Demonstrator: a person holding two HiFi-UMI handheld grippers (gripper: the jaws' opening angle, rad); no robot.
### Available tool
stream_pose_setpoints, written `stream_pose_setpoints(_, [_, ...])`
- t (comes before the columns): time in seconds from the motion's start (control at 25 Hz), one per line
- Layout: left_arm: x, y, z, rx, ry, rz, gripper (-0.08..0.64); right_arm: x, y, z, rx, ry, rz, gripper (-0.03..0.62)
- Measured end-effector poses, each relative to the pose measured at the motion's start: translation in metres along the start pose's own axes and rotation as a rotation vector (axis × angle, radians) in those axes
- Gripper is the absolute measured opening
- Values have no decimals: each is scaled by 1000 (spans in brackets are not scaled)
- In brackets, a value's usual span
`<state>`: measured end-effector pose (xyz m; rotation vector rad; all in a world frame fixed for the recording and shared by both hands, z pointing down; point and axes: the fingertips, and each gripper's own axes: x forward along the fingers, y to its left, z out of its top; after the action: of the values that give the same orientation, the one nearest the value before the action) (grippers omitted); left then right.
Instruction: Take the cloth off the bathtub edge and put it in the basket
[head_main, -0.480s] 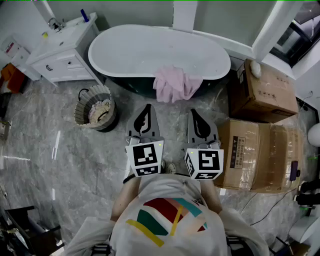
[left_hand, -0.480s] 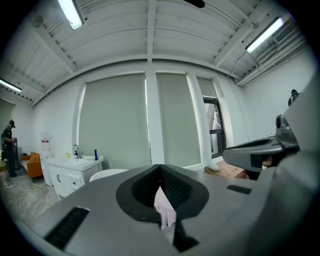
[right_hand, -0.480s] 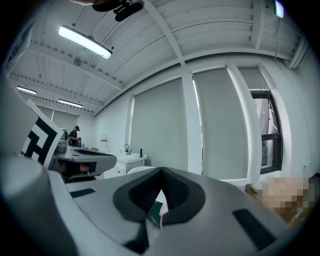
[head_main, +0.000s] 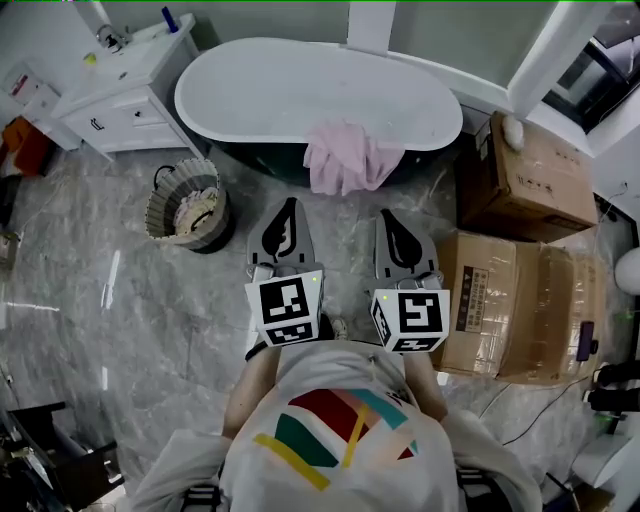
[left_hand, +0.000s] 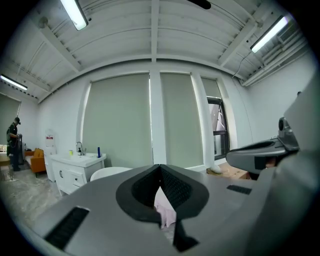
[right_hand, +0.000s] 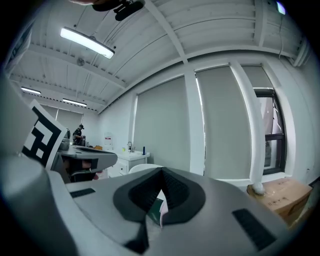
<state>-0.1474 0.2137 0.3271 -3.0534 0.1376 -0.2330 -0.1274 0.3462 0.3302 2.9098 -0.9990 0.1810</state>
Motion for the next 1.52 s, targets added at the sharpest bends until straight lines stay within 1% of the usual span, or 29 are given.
stream_pose_setpoints(0.16, [-1, -5, -2, 2, 3, -2, 18, 3, 3, -5, -33, 20, 37, 11])
stream_pose_setpoints(0.32, [2, 3, -2, 12, 8, 18, 18, 3, -2, -1, 2, -11, 19, 11])
stream_pose_setpoints(0.44, [10, 10, -5, 14, 11, 28, 18, 1, -7, 2, -16, -38, 10, 12])
stream_pose_setpoints(0.6, [25, 12, -6, -13, -15, 22, 18, 5, -20, 4, -44, -71, -14, 12])
stream_pose_setpoints(0.76, [46, 12, -3, -12, -27, 12, 18, 18, -34, 3, -46, -64, -39, 12])
stream_pose_setpoints(0.96, [66, 15, 7, -5, -51, 4, 18, 34, -48, 6, -75, -63, -65, 12])
stream_pose_setpoints(1.2, [88, 17, 6, 37, -32, 0, 18, 57, -54, 1, -58, -48, -56, 12])
stream_pose_setpoints(1.28, [95, 19, 5, 42, -24, 1, 18, 63, -52, -2, -51, -41, -52, 12])
stream_pose_setpoints(1.36, [103, 20, 8, 44, -33, -2, 18, 71, -54, -5, -48, -34, -52, 12])
stream_pose_setpoints(1.44, [114, 19, 11, 51, -39, -14, 18, 81, -60, -7, -43, -23, -50, 12])
stream_pose_setpoints(1.52, [128, 15, 7, 58, -21, -35, 18, 92, -68, -8, -38, -16, -52, 12])
